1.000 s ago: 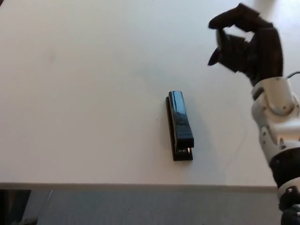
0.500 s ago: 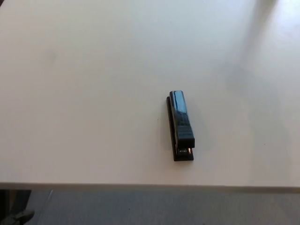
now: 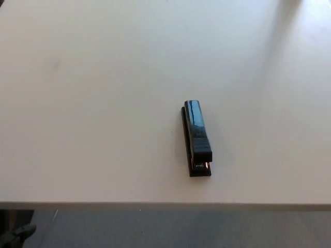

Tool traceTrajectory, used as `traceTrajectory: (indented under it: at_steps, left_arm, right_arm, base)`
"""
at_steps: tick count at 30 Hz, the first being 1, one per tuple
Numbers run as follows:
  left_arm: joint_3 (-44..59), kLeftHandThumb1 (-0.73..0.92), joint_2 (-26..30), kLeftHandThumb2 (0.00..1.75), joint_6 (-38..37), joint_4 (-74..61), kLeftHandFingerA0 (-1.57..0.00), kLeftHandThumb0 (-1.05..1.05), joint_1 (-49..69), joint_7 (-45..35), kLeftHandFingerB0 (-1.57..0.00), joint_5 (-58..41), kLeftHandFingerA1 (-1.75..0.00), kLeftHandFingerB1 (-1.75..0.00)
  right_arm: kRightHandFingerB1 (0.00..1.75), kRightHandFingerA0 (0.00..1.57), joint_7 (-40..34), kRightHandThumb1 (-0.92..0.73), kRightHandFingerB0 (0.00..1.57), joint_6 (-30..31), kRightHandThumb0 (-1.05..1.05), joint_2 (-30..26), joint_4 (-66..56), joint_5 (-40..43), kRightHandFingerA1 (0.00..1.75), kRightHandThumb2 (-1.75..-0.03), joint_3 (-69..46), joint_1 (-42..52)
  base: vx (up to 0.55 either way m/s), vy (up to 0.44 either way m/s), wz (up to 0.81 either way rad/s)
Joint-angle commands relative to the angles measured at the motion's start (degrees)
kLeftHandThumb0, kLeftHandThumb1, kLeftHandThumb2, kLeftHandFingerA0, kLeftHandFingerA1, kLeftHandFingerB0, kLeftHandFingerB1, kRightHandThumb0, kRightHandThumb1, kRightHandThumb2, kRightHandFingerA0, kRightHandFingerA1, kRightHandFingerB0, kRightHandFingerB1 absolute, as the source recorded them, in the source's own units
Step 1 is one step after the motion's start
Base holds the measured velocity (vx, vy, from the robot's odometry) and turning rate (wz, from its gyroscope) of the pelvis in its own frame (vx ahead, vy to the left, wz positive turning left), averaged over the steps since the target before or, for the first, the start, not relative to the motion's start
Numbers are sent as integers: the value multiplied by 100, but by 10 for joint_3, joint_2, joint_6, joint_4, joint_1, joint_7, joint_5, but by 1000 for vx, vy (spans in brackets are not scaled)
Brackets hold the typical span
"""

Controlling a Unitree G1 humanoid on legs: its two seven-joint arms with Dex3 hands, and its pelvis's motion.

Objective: The robot uses its right hand to press on the stapler that is in the middle of the desk

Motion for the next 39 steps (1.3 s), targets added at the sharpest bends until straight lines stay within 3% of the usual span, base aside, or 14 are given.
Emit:
traceTrajectory:
  at_steps: [1, 3, 10, 12, 21, 23, 24, 25, 31, 32, 34, 35, 36, 39]
  left_arm:
    - [5, 89, 34, 67, 25, 13, -28, -82, -9, 9, -24, -1, -34, -30]
    - [6, 89, 34, 67, 25, 13, -28, -82, -9, 9, -25, -2, -34, -29]
    - [8, 89, 34, 67, 22, 16, -28, -80, -5, 5, -24, -6, -34, -29]
    - [8, 89, 32, 67, 22, 17, -28, -80, -7, 3, -24, -6, -34, -29]
    - [10, 89, 29, 67, 14, 14, -26, -80, -16, -9, -23, -12, -34, -29]
    - [10, 89, 30, 67, 22, 15, -26, -82, -21, -9, -23, -12, -34, -28]
    - [10, 89, 31, 67, 24, 14, -27, -82, -22, -5, -24, -11, -33, -29]
    - [11, 89, 30, 67, 24, 14, -25, -82, -24, -6, -24, -12, -33, -29]
    - [14, 90, 31, 68, 53, 23, -19, -76, -37, -6, -22, -15, -32, -29]
    - [16, 52, 31, 109, 57, 25, 0, -36, -41, -4, 0, -16, -48, -45]
    - [19, 51, 31, 109, 63, 27, -1, -36, -43, -5, 0, -18, -48, -45]
    - [21, 51, 31, 109, 67, 27, -1, -36, -44, -3, -1, -18, -49, -45]
    - [19, 92, 32, 68, 73, 27, -19, -77, -46, 4, -22, -14, -32, -29]
    - [22, 92, 29, 68, 72, 27, -18, -76, -44, 2, -21, -15, -31, -29]
  right_arm:
    - [134, 131, -74, -58, 93, -55, -25, 6, 158, -2, 129, -107, -8, 96]
    - [110, 130, -109, -56, 96, -19, -25, 18, 192, -26, 122, -109, 25, 102]
    - [114, 107, -91, -53, 74, 71, -10, 58, 255, -53, 130, -87, 118, 87]
    - [64, 109, -77, -55, 61, 108, -21, 64, 263, -56, 70, -62, 145, 79]
    - [50, 89, -3, -64, 51, 198, -23, 100, 273, -73, 63, -58, 221, 41]
    - [53, 56, 51, -50, 20, 245, -28, 99, 277, -70, 67, -96, 232, 18]
    - [43, 36, 76, -58, 18, 258, -50, 99, 278, -76, 53, -80, 242, 9]
    - [31, 18, 86, -65, 17, 259, -55, 104, 277, -75, 42, -59, 247, 0]
    - [8, 0, 84, -71, 3, 176, -94, 159, 247, -52, 7, -105, 259, -32]
    - [9, 0, 88, -75, 4, 125, -100, 184, 236, -39, 0, -108, 250, -29]
    - [7, 0, 94, -77, 1, 92, -101, 201, 227, -46, 0, -111, 258, -24]
    - [5, 0, 96, -75, 0, 76, -102, 214, 218, -52, 0, -112, 266, -21]
    - [3, 0, 95, -74, 0, 63, -100, 225, 214, -55, 3, -111, 270, -18]
    - [3, 0, 89, -76, 0, 31, -101, 239, 216, -60, 8, -113, 275, -2]
  base:
    - [0, 0, 0]
    - [0, 0, 0]
    - [0, 0, 0]
    - [0, 0, 0]
    - [0, 0, 0]
    - [0, 0, 0]
    - [0, 0, 0]
    - [0, 0, 0]
    - [0, 0, 0]
    - [0, 0, 0]
    - [0, 0, 0]
    - [0, 0, 0]
    - [0, 0, 0]
    - [0, 0, 0]
